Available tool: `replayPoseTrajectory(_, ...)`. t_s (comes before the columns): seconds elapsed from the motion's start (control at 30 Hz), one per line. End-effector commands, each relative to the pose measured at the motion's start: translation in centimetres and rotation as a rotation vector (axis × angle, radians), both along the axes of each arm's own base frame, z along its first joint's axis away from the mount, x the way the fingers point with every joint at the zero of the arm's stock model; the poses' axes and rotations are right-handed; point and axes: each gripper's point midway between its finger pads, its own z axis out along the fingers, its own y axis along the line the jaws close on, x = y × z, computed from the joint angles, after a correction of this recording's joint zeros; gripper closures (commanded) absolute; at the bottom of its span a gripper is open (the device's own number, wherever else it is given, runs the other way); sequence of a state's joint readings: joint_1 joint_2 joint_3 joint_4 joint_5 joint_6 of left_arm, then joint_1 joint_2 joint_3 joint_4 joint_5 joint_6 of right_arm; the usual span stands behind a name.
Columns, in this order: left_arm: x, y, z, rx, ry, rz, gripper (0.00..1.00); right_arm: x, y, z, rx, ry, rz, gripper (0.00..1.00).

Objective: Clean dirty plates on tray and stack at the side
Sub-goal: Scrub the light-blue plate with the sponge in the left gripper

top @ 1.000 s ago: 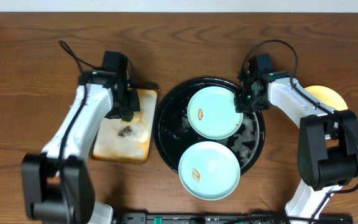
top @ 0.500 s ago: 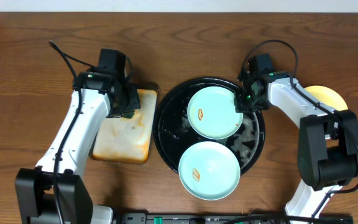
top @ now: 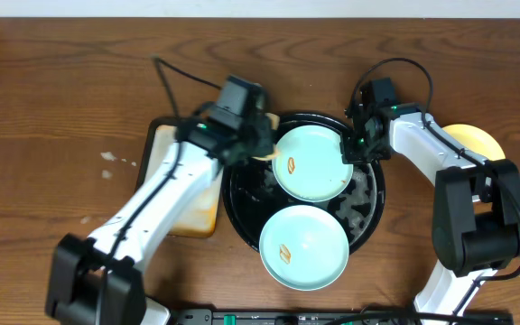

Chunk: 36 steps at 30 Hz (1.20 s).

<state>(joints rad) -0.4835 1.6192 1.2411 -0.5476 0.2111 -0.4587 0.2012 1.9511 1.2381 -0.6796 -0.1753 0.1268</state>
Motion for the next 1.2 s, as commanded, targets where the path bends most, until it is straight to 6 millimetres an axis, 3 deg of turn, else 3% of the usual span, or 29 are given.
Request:
replayPoseTrajectory(0.0, 0.0, -2.5, -3.6, 0.015, 0.073, 0.011, 0.93, -0.7, -1.3, -1.6, -0.078, 0.041, -0.033, 0.99)
replayPoseTrajectory(0.3, 0.0, -7.8, -8.5, -0.052, 0.127, -0.081, 0.92, -0.7, -1.2, -1.6, -0.078, 0.041, -0.033, 0.99)
replayPoseTrajectory(0.57, -0.7, -10.7, -11.9, -0.045, 0.13, -0.133, 0.92, -0.8, -0.7, -1.6, -0.078, 0.04, -0.017, 0.99)
replayPoseTrajectory(0.7, -0.9, -9.7, -13.8, 0.029, 0.138, -0.125, 0.92, -0.9, -0.4, -1.6, -0.078, 0.039, -0.008, 0.99)
replayPoseTrajectory(0.87, -0.6, -6.4, -16.2, 0.184, 0.149, -0.068, 0.92, -1.0, -0.1, -1.6, -0.079, 0.04, 0.0, 0.99)
replayPoseTrajectory(1.17, 0.4, -1.4, -16.9, 0.322, 0.17, 0.018, 0.92, -1.4, -0.1, -1.7, -0.082, 0.053, 0.001, 0.99)
